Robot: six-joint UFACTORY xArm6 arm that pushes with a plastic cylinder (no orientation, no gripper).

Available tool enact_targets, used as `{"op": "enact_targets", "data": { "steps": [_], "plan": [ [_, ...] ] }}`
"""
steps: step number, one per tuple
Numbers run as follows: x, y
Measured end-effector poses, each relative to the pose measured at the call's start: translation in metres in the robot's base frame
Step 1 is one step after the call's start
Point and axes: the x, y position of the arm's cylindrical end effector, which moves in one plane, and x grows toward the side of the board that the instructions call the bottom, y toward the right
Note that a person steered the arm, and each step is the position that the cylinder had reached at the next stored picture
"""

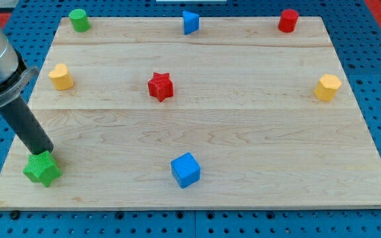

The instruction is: Move the red star to the bottom right of the board

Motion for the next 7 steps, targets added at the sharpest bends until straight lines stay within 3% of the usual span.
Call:
{"op": "enact_targets", "data": {
  "steps": [2, 7],
  "plan": [
    [-0.046, -0.015],
    [-0.051, -0.013]
  ]
}}
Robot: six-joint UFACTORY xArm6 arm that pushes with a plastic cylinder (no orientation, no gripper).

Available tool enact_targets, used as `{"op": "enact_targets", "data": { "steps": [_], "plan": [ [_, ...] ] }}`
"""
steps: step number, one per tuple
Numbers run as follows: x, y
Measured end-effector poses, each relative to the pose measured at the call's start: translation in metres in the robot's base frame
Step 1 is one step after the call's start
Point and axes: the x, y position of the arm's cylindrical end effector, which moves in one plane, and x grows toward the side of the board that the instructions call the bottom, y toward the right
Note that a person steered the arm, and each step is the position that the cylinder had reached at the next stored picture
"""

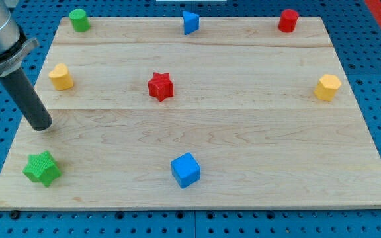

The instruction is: Move the red star to the bottom right of the board

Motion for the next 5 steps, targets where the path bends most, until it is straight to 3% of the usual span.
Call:
{"op": "enact_targets", "data": {
  "steps": [2, 4, 5],
  "plan": [
    [-0.012, 0.053],
    [-0.072, 0.079],
    [-0.083, 0.097]
  ]
}}
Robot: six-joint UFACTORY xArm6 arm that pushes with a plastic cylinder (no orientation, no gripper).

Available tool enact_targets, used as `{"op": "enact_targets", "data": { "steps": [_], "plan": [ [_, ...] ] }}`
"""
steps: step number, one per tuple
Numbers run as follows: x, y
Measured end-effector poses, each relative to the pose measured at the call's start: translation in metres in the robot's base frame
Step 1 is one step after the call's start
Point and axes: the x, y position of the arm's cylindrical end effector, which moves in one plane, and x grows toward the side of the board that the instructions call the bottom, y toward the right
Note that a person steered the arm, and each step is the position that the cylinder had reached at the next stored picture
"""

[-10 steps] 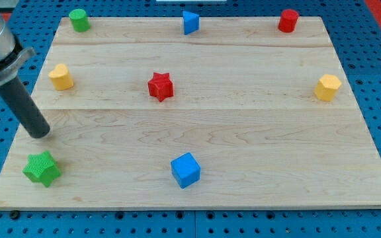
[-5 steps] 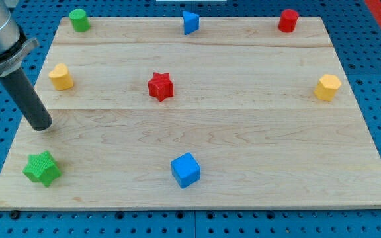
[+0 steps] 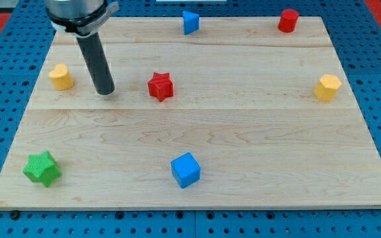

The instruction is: Move the red star to the bottom right of the board

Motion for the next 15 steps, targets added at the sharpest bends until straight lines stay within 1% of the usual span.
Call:
{"op": "enact_targets", "data": {
  "steps": [3, 4, 5, 6, 9, 10, 12, 13, 14, 15],
  "plan": [
    [-0.020, 0.045],
    [-0.026, 0.072],
    [-0.022, 0.099],
    [-0.006, 0.109],
    [0.067, 0.113],
    [0.072, 0.152],
    [0.063, 0.233],
    [0.076, 0.252],
    [0.095, 0.247],
    [0.101, 0.223]
  ]
}}
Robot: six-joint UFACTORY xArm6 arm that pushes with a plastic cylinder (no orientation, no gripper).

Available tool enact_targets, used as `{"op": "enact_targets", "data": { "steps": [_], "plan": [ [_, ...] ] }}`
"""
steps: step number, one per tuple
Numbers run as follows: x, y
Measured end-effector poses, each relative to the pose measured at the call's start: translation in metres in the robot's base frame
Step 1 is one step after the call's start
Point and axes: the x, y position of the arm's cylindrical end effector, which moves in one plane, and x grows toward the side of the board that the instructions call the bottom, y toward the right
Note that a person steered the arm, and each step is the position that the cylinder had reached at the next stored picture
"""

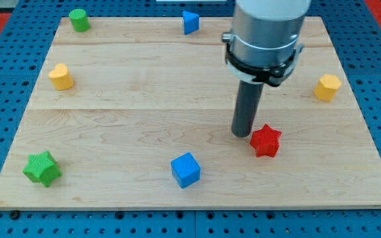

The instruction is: Move the red star to the bottom right of the board

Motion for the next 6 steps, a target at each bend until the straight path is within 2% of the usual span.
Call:
{"op": "enact_targets", "data": {
  "steps": [1, 3, 6],
  "plan": [
    [0.013, 0.011],
    [0.013, 0.075],
    [0.025, 0.116]
  ]
}}
